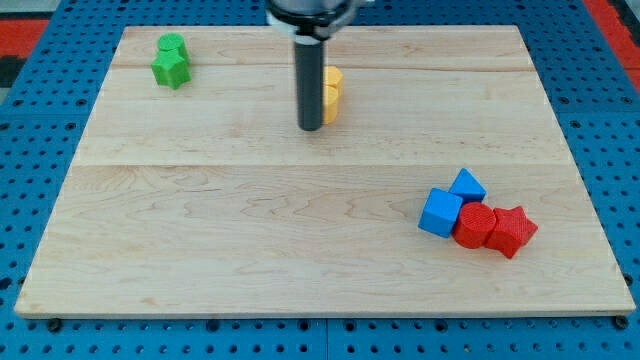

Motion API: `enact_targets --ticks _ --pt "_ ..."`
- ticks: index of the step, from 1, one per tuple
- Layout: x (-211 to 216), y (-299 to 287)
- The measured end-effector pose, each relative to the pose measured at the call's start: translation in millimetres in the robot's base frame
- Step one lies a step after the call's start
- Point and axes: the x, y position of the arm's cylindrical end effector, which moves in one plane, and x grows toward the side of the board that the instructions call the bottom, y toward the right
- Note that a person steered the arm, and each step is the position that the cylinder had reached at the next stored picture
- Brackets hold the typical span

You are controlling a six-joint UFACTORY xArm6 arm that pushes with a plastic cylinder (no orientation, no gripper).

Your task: Move the yellow heart towards the blue triangle

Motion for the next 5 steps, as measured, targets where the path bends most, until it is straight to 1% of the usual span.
enact_targets --ticks 1,3,4,5 --pt "-5 -26" --pt "-41 43" --pt "-60 55" --pt "-60 97"
